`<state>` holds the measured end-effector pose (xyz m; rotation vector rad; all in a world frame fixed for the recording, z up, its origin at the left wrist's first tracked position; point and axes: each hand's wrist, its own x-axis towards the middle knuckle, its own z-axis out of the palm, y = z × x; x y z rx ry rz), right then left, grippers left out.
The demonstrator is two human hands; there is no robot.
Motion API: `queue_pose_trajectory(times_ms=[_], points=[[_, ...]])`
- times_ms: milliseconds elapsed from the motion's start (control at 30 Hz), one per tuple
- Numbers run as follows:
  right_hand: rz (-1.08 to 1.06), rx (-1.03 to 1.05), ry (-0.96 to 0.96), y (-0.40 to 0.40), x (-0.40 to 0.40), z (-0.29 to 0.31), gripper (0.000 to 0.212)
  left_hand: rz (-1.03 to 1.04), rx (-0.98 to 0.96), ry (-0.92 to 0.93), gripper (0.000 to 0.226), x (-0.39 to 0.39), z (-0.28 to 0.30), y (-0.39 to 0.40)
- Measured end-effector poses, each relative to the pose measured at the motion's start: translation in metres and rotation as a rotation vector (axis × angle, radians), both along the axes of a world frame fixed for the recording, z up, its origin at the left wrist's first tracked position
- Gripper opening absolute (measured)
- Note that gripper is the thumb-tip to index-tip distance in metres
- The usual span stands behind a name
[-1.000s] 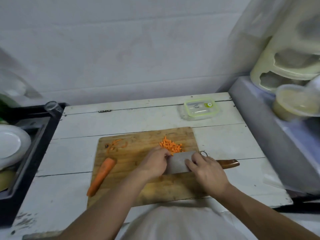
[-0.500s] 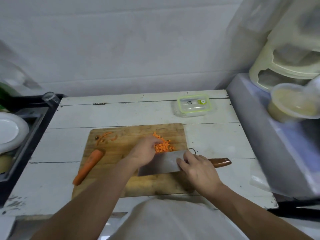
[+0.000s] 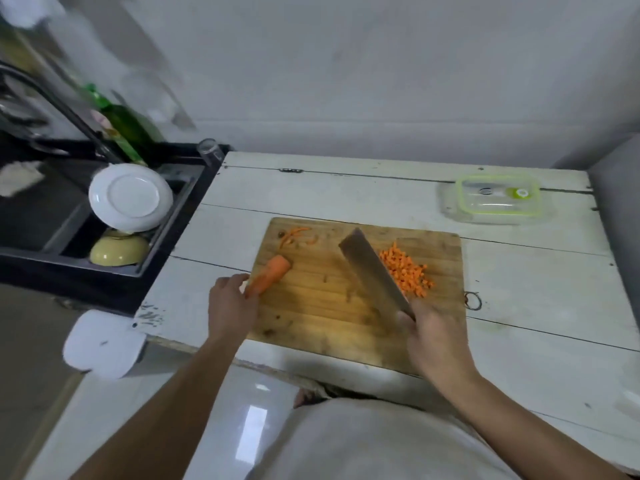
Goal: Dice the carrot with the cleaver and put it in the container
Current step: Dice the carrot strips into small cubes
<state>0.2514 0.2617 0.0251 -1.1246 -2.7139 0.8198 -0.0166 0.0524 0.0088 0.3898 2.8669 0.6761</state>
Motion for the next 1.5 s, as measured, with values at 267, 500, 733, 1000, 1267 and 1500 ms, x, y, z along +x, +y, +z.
queue_pose_trajectory(times_ms=[267,500,733,1000,1267,1500], points=[[-0.125,-0.132,-0.015,-0.035,-0.042,0.015,0.017,-0.38,0.024,0.028,0.03,-0.009,-0.029,-0.002],[0.094,0.109,-0.295,-0.096,-0.072,0.037,0.018,-0.416,0.302,-0.097,0.033,0.024,-0.042,-0.013],[0.186,0.117,-0.422,-0.131,-0.1,0.033,0.012,-0.386,0.364,-0.029,0.012,0.019,-0.057,-0.052],[0.227,0.162,-0.512,-0.139,-0.102,0.036,0.02,-0.405,0.371,-0.107,0.023,0.01,-0.054,-0.041],[0.31,0.174,-0.607,-0.14,-0.11,0.049,0.039,-0.406,0.37,-0.143,0.022,0.002,-0.055,-0.039],[0.226,0.137,-0.579,-0.135,-0.139,0.023,0.033,-0.447,0.327,-0.074,0.02,0.001,-0.053,-0.037]])
